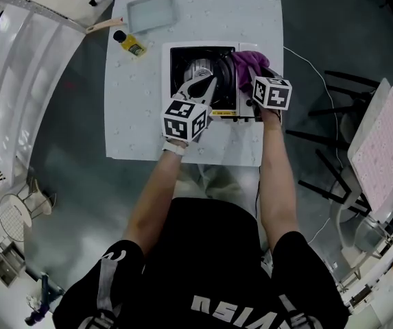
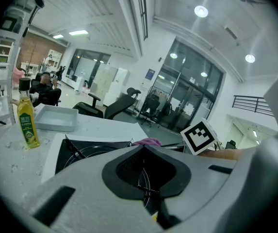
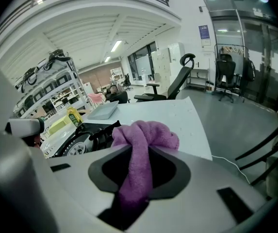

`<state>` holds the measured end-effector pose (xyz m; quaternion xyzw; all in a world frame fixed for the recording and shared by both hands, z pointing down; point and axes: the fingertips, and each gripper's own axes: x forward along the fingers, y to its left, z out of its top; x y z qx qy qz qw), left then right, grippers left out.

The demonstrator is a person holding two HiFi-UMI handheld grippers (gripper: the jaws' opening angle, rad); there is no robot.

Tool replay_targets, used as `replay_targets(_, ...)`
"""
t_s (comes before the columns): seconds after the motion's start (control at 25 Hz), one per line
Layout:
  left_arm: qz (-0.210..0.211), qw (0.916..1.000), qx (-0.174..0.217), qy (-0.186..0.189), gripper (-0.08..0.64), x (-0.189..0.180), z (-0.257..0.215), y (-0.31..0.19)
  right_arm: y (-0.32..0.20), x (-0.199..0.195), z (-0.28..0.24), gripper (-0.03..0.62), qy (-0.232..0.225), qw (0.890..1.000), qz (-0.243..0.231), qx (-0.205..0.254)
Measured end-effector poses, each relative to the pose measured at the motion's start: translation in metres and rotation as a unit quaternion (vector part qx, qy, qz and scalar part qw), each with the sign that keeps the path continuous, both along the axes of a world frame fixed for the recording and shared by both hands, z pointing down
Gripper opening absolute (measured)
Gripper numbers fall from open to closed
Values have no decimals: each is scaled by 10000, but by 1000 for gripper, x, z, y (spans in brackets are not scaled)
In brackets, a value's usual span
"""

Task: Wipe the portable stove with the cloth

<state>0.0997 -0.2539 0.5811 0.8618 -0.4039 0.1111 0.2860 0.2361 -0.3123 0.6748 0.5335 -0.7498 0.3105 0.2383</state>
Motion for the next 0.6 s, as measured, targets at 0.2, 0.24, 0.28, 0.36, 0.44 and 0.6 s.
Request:
replay_targets(0.2,3,10000,23,-2,6,-1,3,-7,-6,0,0,92,-37,10000,-27,46)
replay_targets(0.24,10,10000,30,-11,6,-1,3,-8,-7,-1,0,92,-37,10000,-29,56)
replay_targets(0.28,16,10000,35,-20,6,-1,3,-9,-8,-1,1,92,-32,10000,-28,56)
replay_targets(0.36,28,10000,42,-35,6,-2,3,-11,-9,0,0,94,-18,10000,-27,54)
replay_targets(0.44,38,10000,38,-35,6,-2,4,-13,-12,0,0,94,-24,10000,-31,74)
replay_targets(0.6,91,9999,26,-33,6,2,6,-15,-16,0,-1,94,-40,9999,-29,106)
